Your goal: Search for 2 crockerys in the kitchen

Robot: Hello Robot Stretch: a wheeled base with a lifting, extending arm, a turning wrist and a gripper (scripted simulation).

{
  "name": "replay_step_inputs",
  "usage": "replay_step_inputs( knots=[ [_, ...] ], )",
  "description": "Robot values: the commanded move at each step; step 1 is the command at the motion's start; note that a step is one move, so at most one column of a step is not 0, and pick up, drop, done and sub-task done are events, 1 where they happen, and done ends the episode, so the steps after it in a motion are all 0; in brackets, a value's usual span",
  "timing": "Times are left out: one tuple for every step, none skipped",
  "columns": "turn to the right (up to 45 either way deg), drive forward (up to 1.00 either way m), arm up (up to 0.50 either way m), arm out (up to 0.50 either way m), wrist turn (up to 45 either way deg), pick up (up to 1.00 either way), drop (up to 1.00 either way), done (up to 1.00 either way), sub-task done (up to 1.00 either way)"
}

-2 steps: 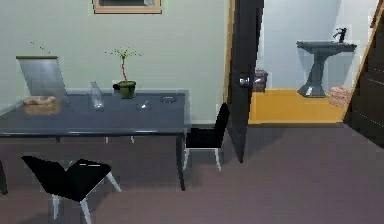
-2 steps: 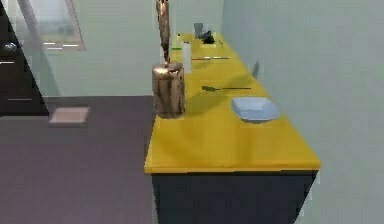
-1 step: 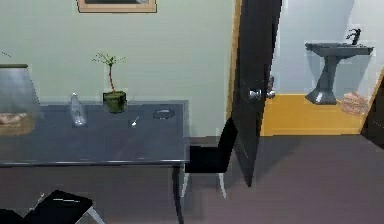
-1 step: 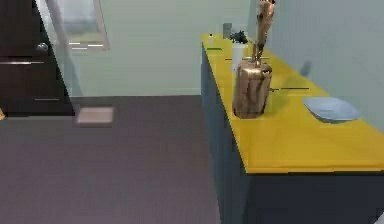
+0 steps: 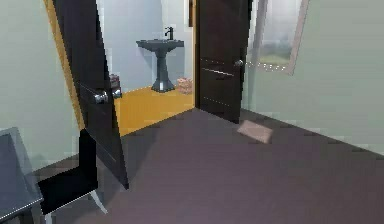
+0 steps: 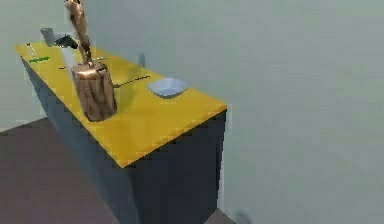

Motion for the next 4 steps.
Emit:
replay_step_inputs(
  knots=[
    [0.0,0.40,0.00,0.00,0.0,0.00,0.00,0.00,0.00],
    [42.0,0.00,0.00,0.00,0.0,0.00,0.00,0.00,0.00],
    [0.0,1.00,0.00,0.00,0.0,0.00,0.00,0.00,0.00],
    [3.0,0.00,0.00,0.00,0.0,0.00,0.00,0.00,0.00]
  ],
)
